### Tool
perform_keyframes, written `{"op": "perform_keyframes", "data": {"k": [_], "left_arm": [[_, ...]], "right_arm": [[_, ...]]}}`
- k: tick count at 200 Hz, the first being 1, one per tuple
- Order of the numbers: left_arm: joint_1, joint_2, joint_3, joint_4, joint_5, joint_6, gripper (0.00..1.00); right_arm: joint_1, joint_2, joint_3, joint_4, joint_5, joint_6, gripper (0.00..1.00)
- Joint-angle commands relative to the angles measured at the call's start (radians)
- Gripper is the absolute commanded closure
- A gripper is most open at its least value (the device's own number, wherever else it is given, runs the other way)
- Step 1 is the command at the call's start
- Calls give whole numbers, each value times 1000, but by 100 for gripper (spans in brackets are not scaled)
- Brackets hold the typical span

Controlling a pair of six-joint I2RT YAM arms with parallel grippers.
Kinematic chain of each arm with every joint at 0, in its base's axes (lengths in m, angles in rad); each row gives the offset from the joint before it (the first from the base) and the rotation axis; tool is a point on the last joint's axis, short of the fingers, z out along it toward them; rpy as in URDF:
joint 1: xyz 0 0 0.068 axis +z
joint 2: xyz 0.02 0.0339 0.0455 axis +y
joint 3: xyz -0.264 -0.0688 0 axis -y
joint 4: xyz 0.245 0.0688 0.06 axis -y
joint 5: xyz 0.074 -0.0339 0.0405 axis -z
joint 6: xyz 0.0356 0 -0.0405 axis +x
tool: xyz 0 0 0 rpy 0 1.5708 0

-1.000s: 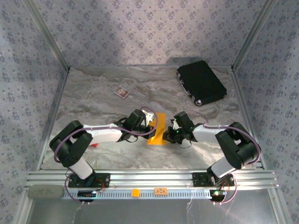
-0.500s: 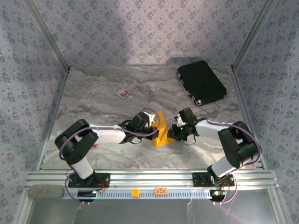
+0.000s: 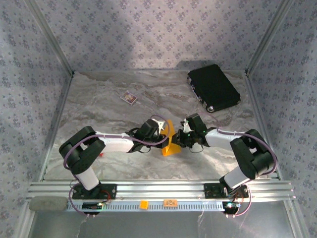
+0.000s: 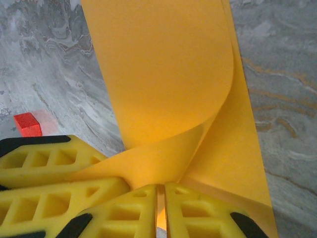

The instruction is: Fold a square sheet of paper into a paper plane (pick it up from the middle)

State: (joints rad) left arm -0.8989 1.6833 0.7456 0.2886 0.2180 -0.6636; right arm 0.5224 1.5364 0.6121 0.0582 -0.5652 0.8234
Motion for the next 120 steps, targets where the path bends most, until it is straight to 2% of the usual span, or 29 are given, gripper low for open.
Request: {"op": "perform_keyframes", "data": {"k": [1,30,120], "left_arm": [[-1,-15,25,-2,22,13,82],[10,-29,22,-8,43,21,79],[31,-56,-10,-13,55,30,81]], "right_arm": [[11,23,-8,35,-9,37,87],[10,32,-11,38,-8,39,88],[11,29,-11,38,-7,42,88]]}}
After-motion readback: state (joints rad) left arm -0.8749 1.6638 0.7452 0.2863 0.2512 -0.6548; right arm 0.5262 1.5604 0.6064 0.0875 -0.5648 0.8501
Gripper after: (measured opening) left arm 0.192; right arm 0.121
